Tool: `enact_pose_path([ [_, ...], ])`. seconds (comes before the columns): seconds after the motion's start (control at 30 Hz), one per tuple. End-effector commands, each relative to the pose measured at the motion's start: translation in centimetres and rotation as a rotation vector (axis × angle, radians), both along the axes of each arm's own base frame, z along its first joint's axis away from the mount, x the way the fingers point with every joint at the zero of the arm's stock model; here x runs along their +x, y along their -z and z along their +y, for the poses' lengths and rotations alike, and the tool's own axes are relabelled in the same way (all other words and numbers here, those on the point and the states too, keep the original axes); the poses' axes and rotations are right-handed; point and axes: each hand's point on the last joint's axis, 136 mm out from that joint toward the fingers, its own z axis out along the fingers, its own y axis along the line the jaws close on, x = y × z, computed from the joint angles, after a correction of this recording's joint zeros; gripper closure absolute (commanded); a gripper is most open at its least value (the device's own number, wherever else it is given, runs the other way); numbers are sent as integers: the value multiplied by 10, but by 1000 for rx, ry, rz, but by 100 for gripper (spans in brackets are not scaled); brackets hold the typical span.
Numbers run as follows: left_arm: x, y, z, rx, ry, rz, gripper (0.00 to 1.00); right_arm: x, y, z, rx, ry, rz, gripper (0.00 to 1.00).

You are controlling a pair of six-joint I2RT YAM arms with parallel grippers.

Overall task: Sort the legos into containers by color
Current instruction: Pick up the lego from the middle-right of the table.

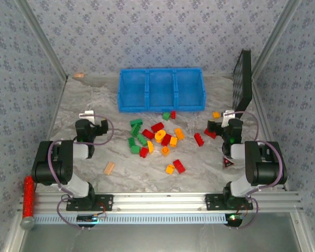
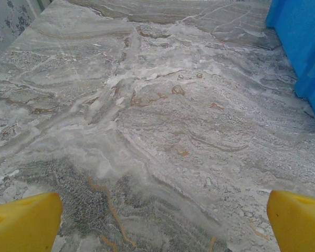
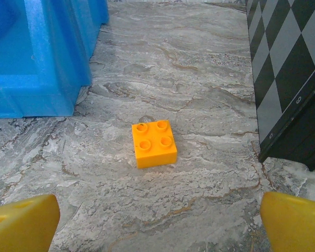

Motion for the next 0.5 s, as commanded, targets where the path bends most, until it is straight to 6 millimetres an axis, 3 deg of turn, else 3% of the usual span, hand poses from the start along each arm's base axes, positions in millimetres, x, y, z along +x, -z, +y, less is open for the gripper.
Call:
enact_pose_path([
  [0.0,7,-11,-2,1,18,-30,0,5,-7,-4,2,18,-21,0],
  [0.47,7,-11,-1,0,17,-30,0,5,-7,-5,6,17,-20,0],
])
